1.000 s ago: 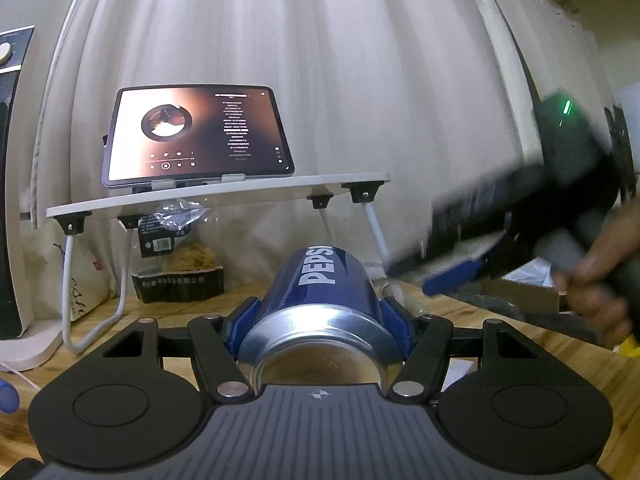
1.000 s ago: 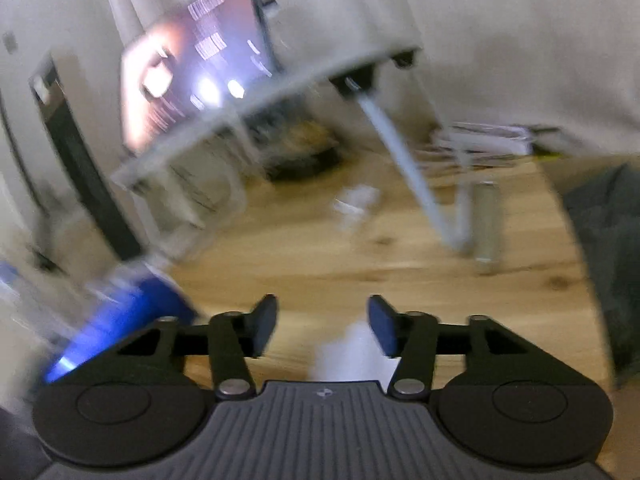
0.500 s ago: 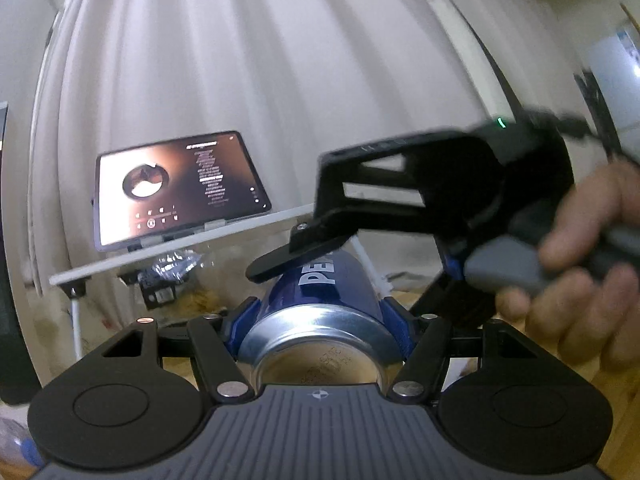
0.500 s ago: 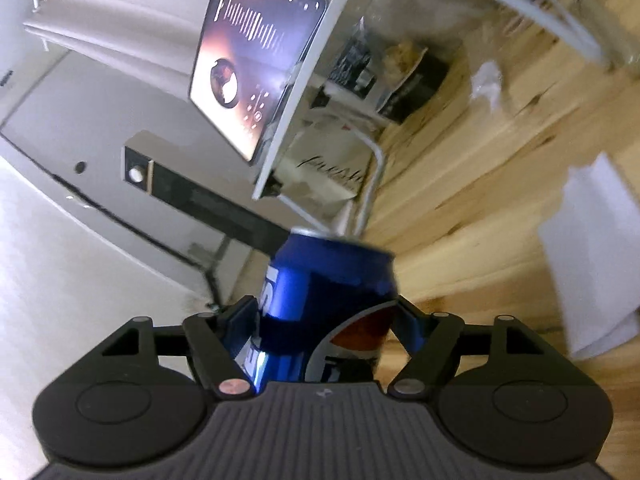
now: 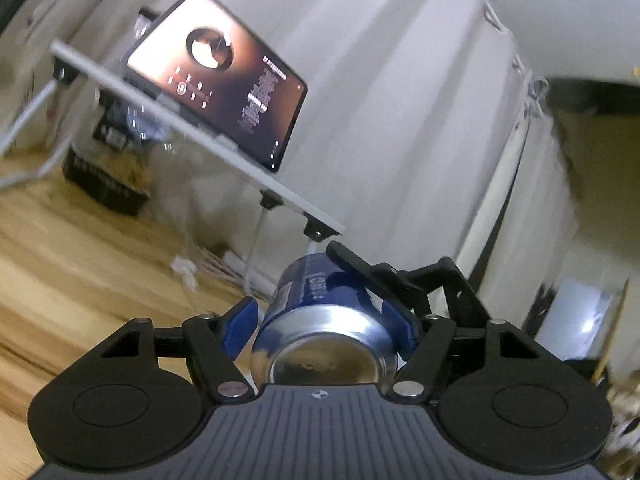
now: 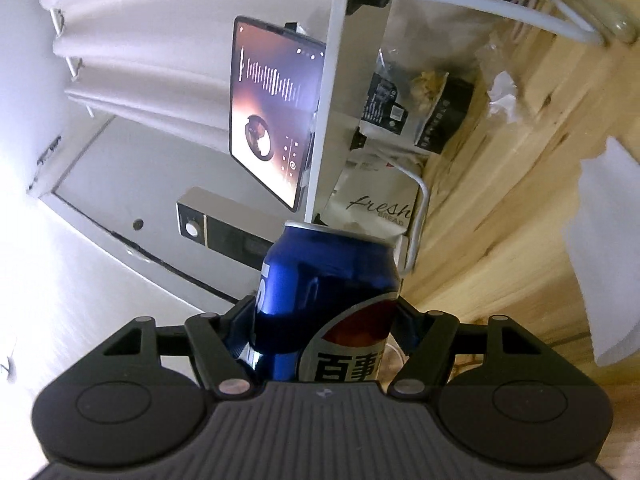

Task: Clean container
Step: 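Grip the can with the right gripper and rotate it within the left gripper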

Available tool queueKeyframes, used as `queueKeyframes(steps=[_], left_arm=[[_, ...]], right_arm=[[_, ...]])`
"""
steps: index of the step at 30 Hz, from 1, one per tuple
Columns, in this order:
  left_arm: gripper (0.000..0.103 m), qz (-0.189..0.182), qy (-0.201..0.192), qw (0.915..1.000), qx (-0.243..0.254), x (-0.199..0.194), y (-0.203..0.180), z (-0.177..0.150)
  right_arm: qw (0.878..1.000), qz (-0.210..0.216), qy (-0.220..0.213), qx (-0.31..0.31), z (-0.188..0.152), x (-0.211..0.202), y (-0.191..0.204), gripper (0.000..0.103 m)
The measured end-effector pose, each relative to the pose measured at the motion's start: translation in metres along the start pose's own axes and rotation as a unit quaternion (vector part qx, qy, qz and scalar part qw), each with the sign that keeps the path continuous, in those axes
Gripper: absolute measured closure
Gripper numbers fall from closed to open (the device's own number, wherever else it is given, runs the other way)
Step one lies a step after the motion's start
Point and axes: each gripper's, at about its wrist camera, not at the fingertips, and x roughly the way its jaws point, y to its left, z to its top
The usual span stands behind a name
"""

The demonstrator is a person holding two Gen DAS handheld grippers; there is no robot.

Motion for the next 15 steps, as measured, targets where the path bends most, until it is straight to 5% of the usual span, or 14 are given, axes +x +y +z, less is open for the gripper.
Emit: queueKeyframes(steps=[4, 6, 8, 10, 15], left_arm=[[0.037, 0.000, -0.001, 0.9998, 0.020, 0.000, -0.003, -0.001], [0.037, 0.026, 0.003, 0.9967, 0.077, 0.001, -0.014, -0.001], [0.037, 0.062, 0.006, 0.9845, 0.164, 0.003, -0.029, -0.006], [0.037, 0.102, 0.009, 0.9546, 0.280, 0.006, -0.048, -0.017], [0.037, 0.143, 0.012, 0.8483, 0.510, 0.013, -0.080, -0.063]], right_arm=[[1.000, 0.003, -0.004, 0.006, -0.001, -0.004, -0.004, 0.032], [1.000, -0.005, 0.001, 0.002, 0.001, -0.004, -0.003, 0.029], [1.000, -0.023, 0.006, -0.012, 0.003, -0.005, 0.001, 0.027], [0.998, -0.049, 0.008, -0.034, 0.007, -0.006, 0.007, 0.025], [0.996, -0.081, 0.016, -0.030, 0.011, -0.004, 0.008, 0.024]])
